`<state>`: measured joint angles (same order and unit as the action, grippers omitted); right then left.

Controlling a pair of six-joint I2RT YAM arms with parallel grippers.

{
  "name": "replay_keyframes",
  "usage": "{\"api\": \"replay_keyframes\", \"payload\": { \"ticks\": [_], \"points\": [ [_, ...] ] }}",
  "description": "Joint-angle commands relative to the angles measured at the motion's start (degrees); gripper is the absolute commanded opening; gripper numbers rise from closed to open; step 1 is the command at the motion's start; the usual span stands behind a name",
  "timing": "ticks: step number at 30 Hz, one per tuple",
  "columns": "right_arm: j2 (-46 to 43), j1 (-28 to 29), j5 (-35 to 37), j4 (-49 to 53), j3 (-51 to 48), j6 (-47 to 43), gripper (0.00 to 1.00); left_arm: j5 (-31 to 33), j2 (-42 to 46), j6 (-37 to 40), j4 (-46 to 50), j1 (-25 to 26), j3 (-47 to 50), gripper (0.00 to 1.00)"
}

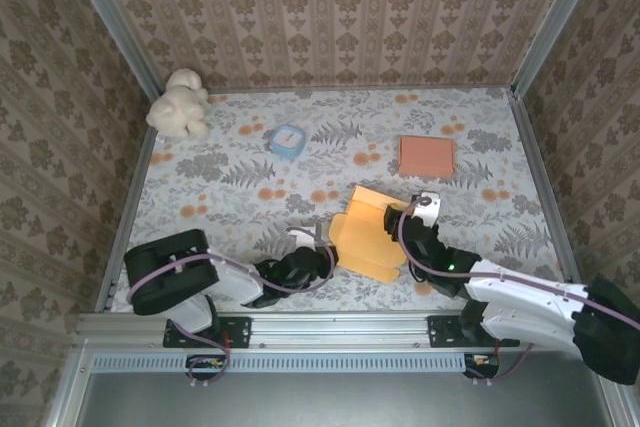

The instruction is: Fold the paper box

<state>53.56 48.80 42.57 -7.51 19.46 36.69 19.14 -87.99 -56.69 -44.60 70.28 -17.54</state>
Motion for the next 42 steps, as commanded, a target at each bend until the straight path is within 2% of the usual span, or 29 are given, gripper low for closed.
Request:
{"api": "replay_keyframes", "payload": {
  "ticks": [1, 2, 3, 4, 8, 11, 15, 17, 19, 21, 22, 24, 28, 31, 33, 35, 38, 42],
  "points": [
    [-6.41, -0.57, -4.56, 5.64, 3.61, -6.71, 0.70, 2.39, 7.47, 7.61, 13.31, -0.82, -2.73, 0.00],
    [-8.65, -0.71, -5.92, 7.08, 4.60, -8.94, 0.86, 4.13, 10.55, 9.65, 19.09, -0.93, -3.66, 0.00],
    [-10.73, -0.96, -6.77, 9.01, 5.88, -10.66, 0.96, 6.57, 13.92, 11.14, 24.45, -0.94, -4.51, 0.00],
    [-12.39, -1.07, -7.30, 11.06, 7.29, -12.15, 1.00, 8.49, 16.96, 12.78, 28.31, -1.02, -5.06, 0.00],
    [-18.63, -1.43, -6.62, 20.15, 13.65, -16.67, 1.00, 17.40, 32.99, 18.78, 45.70, -1.77, -7.84, 0.00],
    [-22.49, -1.63, -7.96, 20.60, 15.36, -16.84, 1.00, 22.10, 44.37, 19.55, 56.79, -2.59, -10.53, 0.00],
    [-24.19, -2.08, -5.88, 14.40, 15.03, -21.94, 1.00, 21.90, 53.90, 24.15, 65.50, -3.49, -15.86, 0.00],
    [-23.10, -2.86, -4.59, 12.58, 14.73, -26.00, 1.00, 21.04, 54.85, 30.43, 69.52, -3.57, -21.34, 0.00],
    [-21.22, -3.85, -3.63, 12.49, 14.56, -29.44, 1.00, 22.33, 53.52, 35.59, 75.38, -3.57, -27.64, 0.00],
    [-19.54, -4.67, -2.60, 12.29, 13.45, -31.00, 1.00, 22.16, 50.36, 44.36, 79.11, -3.45, -33.65, 0.00],
    [-19.19, -5.00, -2.49, 11.60, 12.53, -31.15, 1.00, 23.21, 48.70, 45.14, 80.97, -3.38, -36.02, 0.00],
    [-19.14, -5.42, -2.96, 8.11, 9.10, -31.55, 1.00, 20.16, 44.65, 53.18, 81.57, -3.31, -39.77, 0.01],
    [-19.40, -6.33, -3.21, 2.03, 3.84, -34.53, 1.00, 11.29, 36.75, 77.37, 85.32, -2.72, -45.98, 0.00],
    [-20.60, -6.51, -3.06, 4.59, 4.18, -33.96, 1.00, 15.91, 29.43, 87.44, 89.75, -3.04, -53.38, 0.00],
    [-21.77, -6.52, -2.65, 4.36, 3.60, -34.14, 1.00, 18.44, 23.66, 89.88, 96.90, -2.96, -60.17, 0.00],
    [-22.91, -6.61, -2.23, 3.37, 2.60, -34.14, 1.00, 18.29, 18.07, 91.12, 104.05, -2.79, -66.38, 0.00],
    [-23.76, -6.96, -1.76, 2.67, 1.81, -33.92, 1.00, 16.33, 11.79, 92.36, 112.40, -2.35, -71.89, 0.00],
    [-23.84, -7.49, 0.51, 3.20, 1.59, -33.37, 1.00, 17.05, 4.37, 92.19, 120.22, -2.17, -75.76, 0.00]
  ]
}}
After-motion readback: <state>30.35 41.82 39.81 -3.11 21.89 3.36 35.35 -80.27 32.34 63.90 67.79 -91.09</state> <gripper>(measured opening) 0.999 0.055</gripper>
